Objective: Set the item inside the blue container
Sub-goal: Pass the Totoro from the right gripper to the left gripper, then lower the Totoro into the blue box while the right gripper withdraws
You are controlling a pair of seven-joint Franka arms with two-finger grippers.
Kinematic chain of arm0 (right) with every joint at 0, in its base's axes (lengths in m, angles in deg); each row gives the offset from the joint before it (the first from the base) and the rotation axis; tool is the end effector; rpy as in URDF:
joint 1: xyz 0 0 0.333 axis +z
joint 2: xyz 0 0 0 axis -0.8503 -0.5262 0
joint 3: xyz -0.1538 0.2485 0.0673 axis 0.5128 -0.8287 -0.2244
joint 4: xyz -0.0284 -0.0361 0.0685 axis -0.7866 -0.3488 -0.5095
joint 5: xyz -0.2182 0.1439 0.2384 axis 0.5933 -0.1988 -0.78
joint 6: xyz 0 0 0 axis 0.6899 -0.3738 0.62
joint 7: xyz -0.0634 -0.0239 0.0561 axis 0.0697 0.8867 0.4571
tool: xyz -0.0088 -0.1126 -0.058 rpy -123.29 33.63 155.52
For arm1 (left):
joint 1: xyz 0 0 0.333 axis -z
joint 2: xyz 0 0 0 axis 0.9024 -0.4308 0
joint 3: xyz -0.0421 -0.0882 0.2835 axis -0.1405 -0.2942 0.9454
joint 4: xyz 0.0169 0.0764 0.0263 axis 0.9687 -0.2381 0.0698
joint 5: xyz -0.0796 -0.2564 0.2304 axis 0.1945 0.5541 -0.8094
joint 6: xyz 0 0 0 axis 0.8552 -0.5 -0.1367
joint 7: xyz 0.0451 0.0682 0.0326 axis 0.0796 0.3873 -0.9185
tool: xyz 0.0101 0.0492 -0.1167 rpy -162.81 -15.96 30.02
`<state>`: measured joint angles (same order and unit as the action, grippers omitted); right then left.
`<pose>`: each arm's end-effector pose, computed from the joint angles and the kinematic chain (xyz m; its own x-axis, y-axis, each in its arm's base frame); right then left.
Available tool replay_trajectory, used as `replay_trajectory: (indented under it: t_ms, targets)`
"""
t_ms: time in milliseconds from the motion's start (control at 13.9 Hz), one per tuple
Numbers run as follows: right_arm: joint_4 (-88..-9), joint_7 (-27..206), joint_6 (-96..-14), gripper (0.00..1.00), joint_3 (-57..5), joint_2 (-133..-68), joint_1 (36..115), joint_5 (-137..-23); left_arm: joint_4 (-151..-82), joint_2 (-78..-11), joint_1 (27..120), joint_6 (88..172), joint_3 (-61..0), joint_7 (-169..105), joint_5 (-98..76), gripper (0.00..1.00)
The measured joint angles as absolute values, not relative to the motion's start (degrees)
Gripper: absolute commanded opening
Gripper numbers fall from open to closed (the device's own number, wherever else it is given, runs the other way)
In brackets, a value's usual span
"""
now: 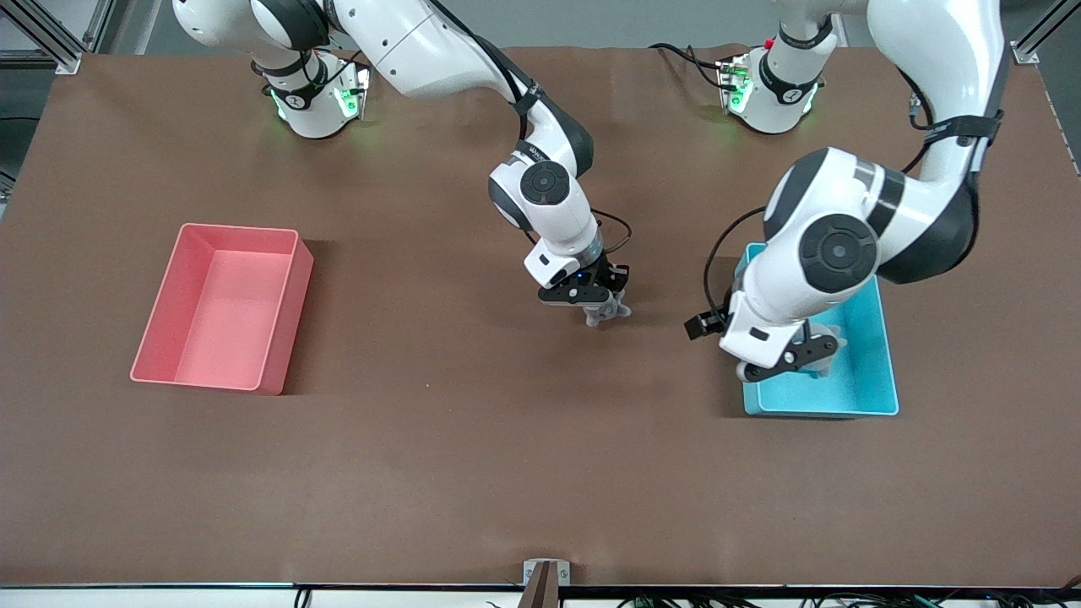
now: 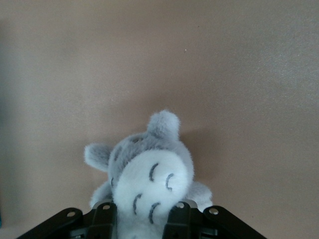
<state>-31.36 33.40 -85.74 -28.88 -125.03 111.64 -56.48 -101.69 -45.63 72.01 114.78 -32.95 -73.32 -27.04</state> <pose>0.4491 0.5600 0.2233 0.9841 -0.1649 0.0668 -0.1366 -0.9408 -0.3101 0.5694 -0.2544 0.3911 0.9361 0.3282 -0.1267 0.3217 -0.9443 -0.0691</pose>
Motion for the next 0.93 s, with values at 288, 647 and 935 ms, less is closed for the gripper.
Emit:
replay_trajectory:
  t_ms: [288,647,935]
  targets:
    - [-30.25,33.51,-83.6,1.0,-28.59,-124.81,111.64,-56.44,-103.92,-46.3,73.44,116.53,-32.97,-75.13,-27.04,1.0]
    - [-28.18,33.51,-60.19,1.0,-26.6,-115.24,111.29,-54.45,-110.66,-46.28,73.24,124.26,-33.73,-75.27,-26.82,0.97]
    - [-28.29,38.4,-38.46,1.0,-25.72,-101.76,107.19,-51.1,-115.24,-46.53,73.5,131.38,-35.5,-79.98,-24.21,0.95]
